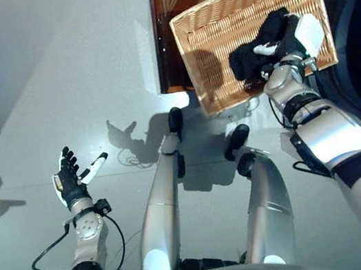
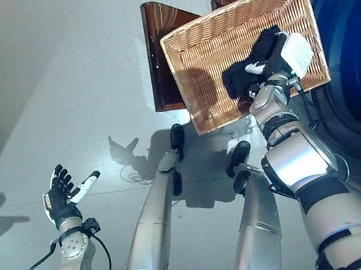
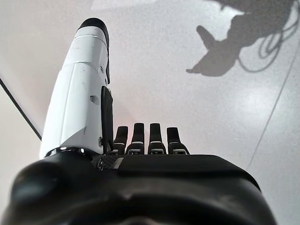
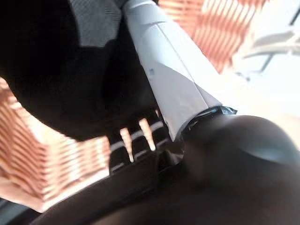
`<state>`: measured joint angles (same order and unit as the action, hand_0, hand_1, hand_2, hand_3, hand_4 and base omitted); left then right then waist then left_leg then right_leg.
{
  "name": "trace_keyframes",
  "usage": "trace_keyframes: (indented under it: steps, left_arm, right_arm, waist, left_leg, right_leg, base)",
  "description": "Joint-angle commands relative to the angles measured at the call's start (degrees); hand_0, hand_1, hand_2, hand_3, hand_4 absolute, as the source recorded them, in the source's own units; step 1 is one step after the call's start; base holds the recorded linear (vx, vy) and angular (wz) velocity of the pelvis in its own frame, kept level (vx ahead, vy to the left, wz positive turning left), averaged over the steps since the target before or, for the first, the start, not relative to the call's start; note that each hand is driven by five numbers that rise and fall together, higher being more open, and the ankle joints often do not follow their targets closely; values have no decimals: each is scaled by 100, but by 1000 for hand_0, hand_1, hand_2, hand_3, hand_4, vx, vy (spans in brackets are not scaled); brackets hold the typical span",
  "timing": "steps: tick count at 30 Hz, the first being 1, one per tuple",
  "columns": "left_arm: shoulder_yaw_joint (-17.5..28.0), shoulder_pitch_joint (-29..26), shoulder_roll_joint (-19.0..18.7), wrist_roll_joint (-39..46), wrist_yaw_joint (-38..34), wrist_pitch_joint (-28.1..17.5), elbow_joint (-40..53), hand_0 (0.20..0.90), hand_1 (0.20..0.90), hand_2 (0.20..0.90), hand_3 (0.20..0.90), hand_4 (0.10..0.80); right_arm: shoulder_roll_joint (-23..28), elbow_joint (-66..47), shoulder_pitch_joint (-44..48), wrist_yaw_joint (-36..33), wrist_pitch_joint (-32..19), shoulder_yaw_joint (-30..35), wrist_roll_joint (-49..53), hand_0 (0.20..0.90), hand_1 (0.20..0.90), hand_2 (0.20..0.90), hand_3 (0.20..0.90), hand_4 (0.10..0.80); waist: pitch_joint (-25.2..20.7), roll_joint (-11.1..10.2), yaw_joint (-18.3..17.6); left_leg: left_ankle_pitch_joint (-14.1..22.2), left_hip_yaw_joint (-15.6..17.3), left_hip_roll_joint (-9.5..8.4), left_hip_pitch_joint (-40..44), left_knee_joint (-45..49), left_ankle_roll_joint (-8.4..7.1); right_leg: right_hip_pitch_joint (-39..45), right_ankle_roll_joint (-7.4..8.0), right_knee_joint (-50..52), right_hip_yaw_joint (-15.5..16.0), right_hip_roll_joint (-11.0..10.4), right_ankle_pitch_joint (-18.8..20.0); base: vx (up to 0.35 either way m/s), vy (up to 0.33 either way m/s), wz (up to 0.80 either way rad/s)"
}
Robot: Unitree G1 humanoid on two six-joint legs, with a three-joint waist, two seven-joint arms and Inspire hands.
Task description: Pick up the clothes and place them into the washing machine
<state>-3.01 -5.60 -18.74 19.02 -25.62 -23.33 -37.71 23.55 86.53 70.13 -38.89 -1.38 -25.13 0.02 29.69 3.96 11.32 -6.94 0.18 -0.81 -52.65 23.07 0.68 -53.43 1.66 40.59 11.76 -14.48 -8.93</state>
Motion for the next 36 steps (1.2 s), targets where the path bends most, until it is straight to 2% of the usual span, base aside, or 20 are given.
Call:
trace_keyframes:
  steps: [1,21,25,26,27,28,29,30,36]
  left_arm:
    - [501,671,-281,130,-280,-434,193,900,900,900,900,800]
    - [599,727,-335,139,-221,-387,97,900,900,900,900,800]
    - [504,579,-289,296,-93,-348,-236,900,900,900,900,800]
    - [491,577,-303,305,-87,-354,-253,900,900,900,900,800]
    - [449,547,-289,343,-3,-303,-352,900,900,900,900,800]
    - [436,546,-295,348,1,-303,-361,900,900,900,900,800]
    - [389,504,-272,342,77,-256,-480,900,900,900,900,800]
    - [377,504,-279,346,80,-258,-485,900,900,900,900,800]
    - [129,597,-99,-13,292,-18,-743,900,900,900,900,800]
  right_arm:
    - [-381,-13,-13,118,-123,-184,23,200,200,200,200,300]
    - [-388,-303,-264,118,-223,36,217,200,200,200,200,300]
    - [-445,-727,-541,175,-642,730,1200,200,200,200,200,300]
    - [-445,-728,-558,177,-649,736,1214,200,200,200,200,300]
    - [-383,-681,-564,260,-775,1006,1672,200,200,200,200,300]
    - [-376,-676,-576,268,-782,1010,1682,200,200,200,200,300]
    - [-281,-683,-743,417,-981,1413,2338,200,200,200,200,300]
    - [-271,-685,-758,430,-988,1417,2355,200,200,200,200,300]
    - [-139,-795,-1783,1070,-1465,2318,3866,200,200,200,200,300]
  waist:
    - [10,104,75]
    - [10,107,11]
    - [10,176,-28]
    - [10,176,-18]
    - [8,234,-24]
    - [10,241,-17]
    - [-24,333,-25]
    - [-4,338,-17]
    - [-553,625,-42]
  left_leg:
    - [794,282,-369,-310,343,-33]
    - [739,341,-332,-103,258,-40]
    - [691,414,-294,446,37,-52]
    - [688,411,-292,474,18,-53]
    - [672,441,-300,754,-77,-51]
    - [670,439,-300,784,-95,-51]
    - [664,461,-316,1099,-196,-39]
    - [661,461,-317,1139,-213,-38]
    - [659,444,-352,2079,-662,-43]
  right_leg:
    - [17,-42,-550,110,114,399]
    - [175,-41,-552,83,148,380]
    - [696,-10,-746,42,174,392]
    - [727,-8,-769,48,179,397]
    - [987,3,-842,25,181,396]
    - [1018,5,-860,30,183,398]
    - [1297,23,-945,2,183,396]
    - [1336,25,-960,3,184,399]
    - [2240,100,-1396,-7,177,372]
  base:
    - [0,0,0]
    - [-1,-2,-1]
    - [23,-11,-8]
    - [57,-10,-20]
    - [50,-2,-20]
    - [109,11,-25]
    - [68,14,-18]
    - [130,-2,-20]
    - [134,7,-19]
